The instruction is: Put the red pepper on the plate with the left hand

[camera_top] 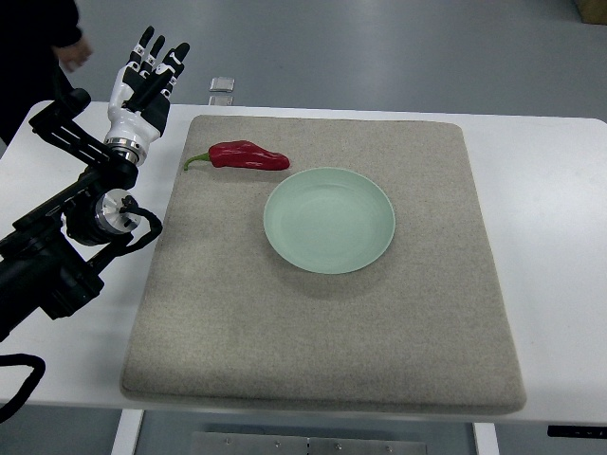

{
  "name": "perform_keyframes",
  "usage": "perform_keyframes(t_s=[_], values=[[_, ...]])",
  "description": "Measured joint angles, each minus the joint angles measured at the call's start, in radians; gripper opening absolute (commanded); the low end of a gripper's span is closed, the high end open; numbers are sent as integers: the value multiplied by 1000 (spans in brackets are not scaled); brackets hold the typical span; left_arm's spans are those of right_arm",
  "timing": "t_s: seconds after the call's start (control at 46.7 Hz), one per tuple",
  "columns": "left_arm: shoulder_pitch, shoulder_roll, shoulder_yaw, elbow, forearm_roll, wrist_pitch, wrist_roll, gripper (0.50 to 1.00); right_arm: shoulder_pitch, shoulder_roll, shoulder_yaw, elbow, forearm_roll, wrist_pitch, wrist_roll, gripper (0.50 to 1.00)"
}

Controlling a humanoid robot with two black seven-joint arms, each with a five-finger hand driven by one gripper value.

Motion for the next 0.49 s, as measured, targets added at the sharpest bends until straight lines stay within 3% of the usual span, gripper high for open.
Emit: perform_keyframes(t_s=[0.492], values=[[-4,0,0,-1,0,-2,1,994,0,0,0,0,0,0,0,932]])
